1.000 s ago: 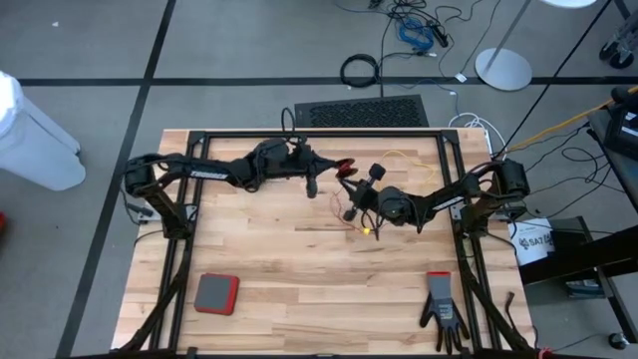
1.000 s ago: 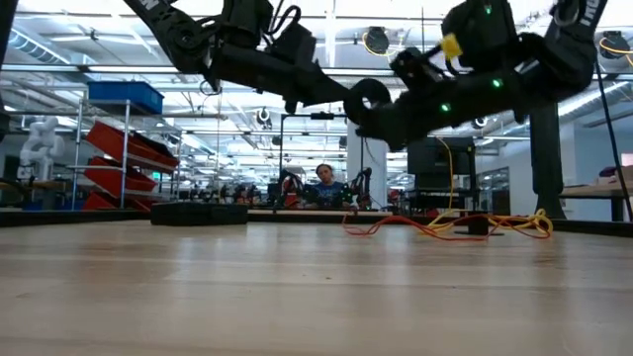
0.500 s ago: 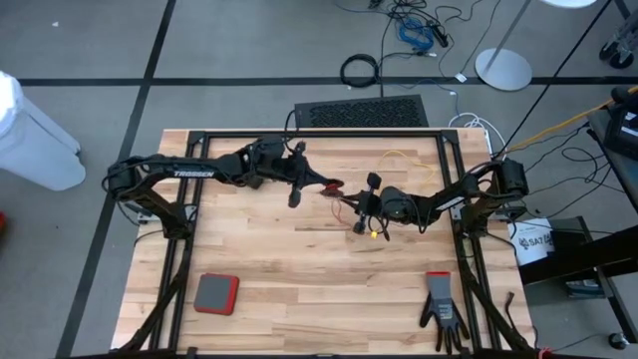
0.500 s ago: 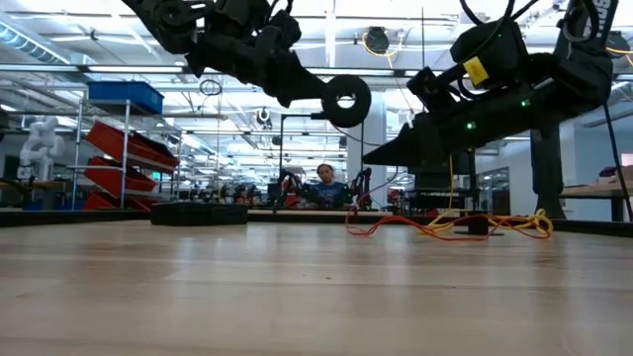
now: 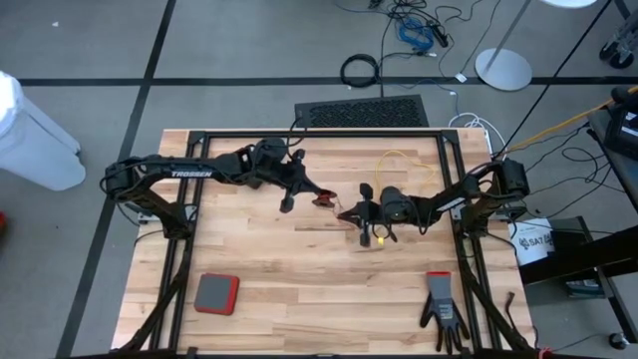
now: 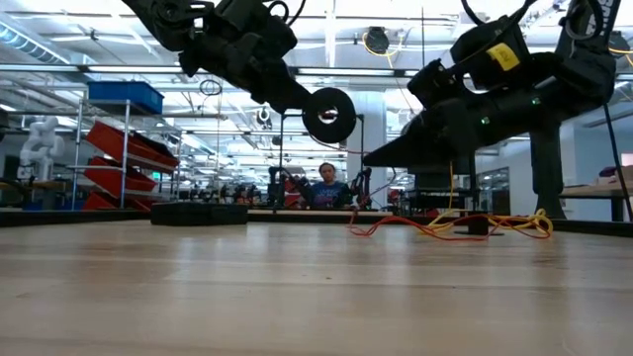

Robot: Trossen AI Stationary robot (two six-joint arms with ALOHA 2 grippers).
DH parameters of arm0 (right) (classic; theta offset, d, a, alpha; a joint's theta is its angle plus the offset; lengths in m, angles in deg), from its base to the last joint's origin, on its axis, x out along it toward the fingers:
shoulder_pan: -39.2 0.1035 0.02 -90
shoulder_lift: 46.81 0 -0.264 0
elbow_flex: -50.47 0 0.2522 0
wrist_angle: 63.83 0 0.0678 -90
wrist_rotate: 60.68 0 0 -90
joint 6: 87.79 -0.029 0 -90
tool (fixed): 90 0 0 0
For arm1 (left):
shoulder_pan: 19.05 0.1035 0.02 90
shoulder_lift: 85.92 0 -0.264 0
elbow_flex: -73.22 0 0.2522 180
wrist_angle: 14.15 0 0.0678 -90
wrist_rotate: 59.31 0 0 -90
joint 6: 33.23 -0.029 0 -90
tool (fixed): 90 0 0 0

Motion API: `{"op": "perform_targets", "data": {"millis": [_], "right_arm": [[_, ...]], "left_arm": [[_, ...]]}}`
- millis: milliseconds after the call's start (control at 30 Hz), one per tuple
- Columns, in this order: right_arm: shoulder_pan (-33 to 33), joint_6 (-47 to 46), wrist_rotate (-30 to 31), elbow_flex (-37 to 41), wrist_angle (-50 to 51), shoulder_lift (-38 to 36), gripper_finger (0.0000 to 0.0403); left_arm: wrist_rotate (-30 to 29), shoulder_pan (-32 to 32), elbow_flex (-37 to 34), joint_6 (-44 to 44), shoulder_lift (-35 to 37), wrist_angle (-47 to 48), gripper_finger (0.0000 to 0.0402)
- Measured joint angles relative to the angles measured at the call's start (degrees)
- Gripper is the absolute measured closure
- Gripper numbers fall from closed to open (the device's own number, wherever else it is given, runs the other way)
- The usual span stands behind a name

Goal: Coil cords
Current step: Coil the red wire onto the black spool

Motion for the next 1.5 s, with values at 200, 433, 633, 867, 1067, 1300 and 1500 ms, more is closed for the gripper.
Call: {"op": "perform_targets", "data": {"millis": [200, 433, 633, 867, 1067, 1300, 1500], "right_arm": [[1.2, -1.0, -0.1, 0.0, 4.1, -0.1, 0.0390], [1.6, -1.4, -0.2, 0.0, 5.4, -0.1, 0.0390], [1.5, -2.4, -1.5, 0.0, 7.7, -0.1, 0.0390], [1.5, -2.5, -4.3, 0.0, 9.0, -0.1, 0.0390], [1.5, -2.9, -3.8, 0.0, 9.4, -0.1, 0.0397], [1.5, -2.9, -0.3, 0.0, 9.5, -1.7, 0.0402], [1.6, -2.9, 4.2, 0.0, 9.4, -6.7, 0.0402]], "left_arm": [[1.4, 0.0, 0.0, -1.5, 0.0, 3.0, 0.0402], [5.6, 0.0, 0.0, -2.7, 0.0, 4.9, 0.0402], [6.2, 0.2, 0.0, -5.4, 0.0, 9.2, 0.0402], [7.4, 0.5, 0.0, -6.0, 0.0, 12.0, 0.0402], [9.1, 0.5, 0.0, -6.2, 0.0, 12.0, 0.0402], [9.5, 0.5, 0.0, -7.1, 0.0, 12.0, 0.0402], [8.8, 0.5, 0.0, -7.9, 0.0, 11.9, 0.0402]]}}
